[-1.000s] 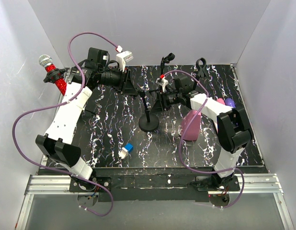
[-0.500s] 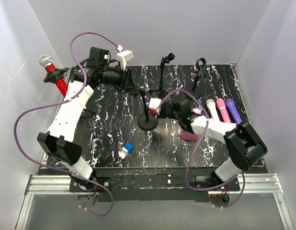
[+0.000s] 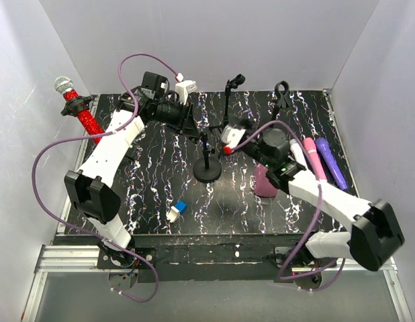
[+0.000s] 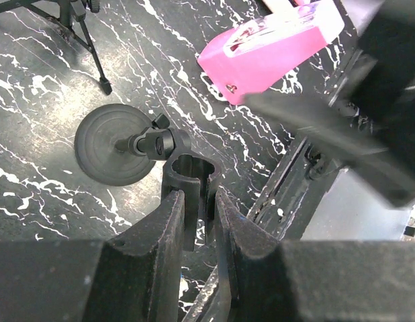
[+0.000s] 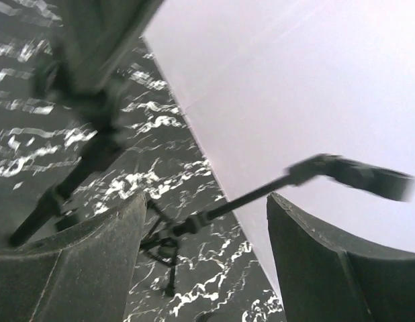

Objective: Remove the microphone from the stand

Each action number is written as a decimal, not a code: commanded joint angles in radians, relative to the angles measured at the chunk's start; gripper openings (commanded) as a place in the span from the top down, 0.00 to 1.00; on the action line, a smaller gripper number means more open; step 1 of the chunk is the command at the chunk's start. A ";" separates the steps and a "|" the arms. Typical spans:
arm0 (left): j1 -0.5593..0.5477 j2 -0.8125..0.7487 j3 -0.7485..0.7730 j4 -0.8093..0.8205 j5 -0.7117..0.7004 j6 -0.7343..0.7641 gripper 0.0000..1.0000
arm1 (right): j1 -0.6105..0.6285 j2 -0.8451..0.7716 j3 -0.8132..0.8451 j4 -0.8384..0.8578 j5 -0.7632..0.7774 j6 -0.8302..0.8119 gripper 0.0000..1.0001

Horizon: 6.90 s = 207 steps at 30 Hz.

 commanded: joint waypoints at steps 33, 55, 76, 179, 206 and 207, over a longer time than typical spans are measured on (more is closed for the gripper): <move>-0.024 -0.018 -0.081 0.198 -0.783 0.103 1.00 | -0.063 -0.183 0.207 -0.535 0.231 0.426 0.25; -0.074 -0.042 -0.164 0.094 -0.220 0.034 0.58 | -0.138 -0.209 0.189 -0.591 0.194 0.480 0.25; -0.088 0.001 -0.078 0.073 -0.354 0.141 0.90 | -0.137 -0.197 0.187 -0.572 0.191 0.483 0.25; -0.136 0.454 0.473 0.633 0.029 0.228 0.76 | -0.262 -0.098 0.255 -0.790 0.039 0.730 0.25; -0.169 0.051 0.030 0.451 -0.907 -0.579 1.00 | -0.265 0.333 0.523 -0.611 -0.502 1.409 0.21; -0.169 0.042 -0.002 0.480 -0.875 -0.579 1.00 | -0.264 0.351 0.516 -0.577 -0.518 1.458 0.20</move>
